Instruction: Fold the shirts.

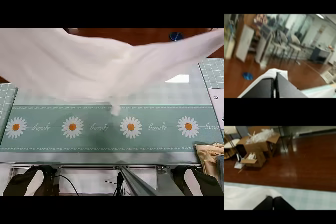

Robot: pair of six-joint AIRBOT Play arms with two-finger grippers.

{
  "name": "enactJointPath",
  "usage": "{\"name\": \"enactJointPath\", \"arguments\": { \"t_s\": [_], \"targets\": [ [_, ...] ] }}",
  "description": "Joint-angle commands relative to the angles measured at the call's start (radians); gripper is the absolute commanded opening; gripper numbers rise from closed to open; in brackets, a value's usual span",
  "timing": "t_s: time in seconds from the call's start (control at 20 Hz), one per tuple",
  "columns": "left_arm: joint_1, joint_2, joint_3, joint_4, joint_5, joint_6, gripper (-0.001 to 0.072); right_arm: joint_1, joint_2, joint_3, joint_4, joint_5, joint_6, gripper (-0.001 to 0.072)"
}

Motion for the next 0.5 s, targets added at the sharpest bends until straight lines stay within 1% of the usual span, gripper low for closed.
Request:
{"name": "enactJointPath", "arguments": {
  "t_s": [0.0,0.15,0.25,0.35,0.45],
  "targets": [
    [0.065,0.028,0.148,0.016,-0.026,-0.001,0.0019,-0.004,0.016,0.170,-0.040,-0.020,0.072,0.0024],
    [0.065,0.040,0.227,0.069,-0.126,-0.010,0.0019,-0.004,0.016,0.285,-0.055,-0.017,0.122,0.0024],
    [0.065,0.062,0.266,0.131,-0.136,-0.062,0.0019,-0.004,0.016,0.362,-0.079,-0.013,0.157,0.0024],
    [0.065,0.087,0.306,0.171,-0.134,-0.088,0.0019,-0.004,0.016,0.435,-0.100,-0.002,0.202,0.0024],
    [0.065,0.115,0.348,0.223,-0.139,-0.126,0.0019,-0.004,0.016,0.500,-0.134,0.055,0.253,0.0024]
  ]
}}
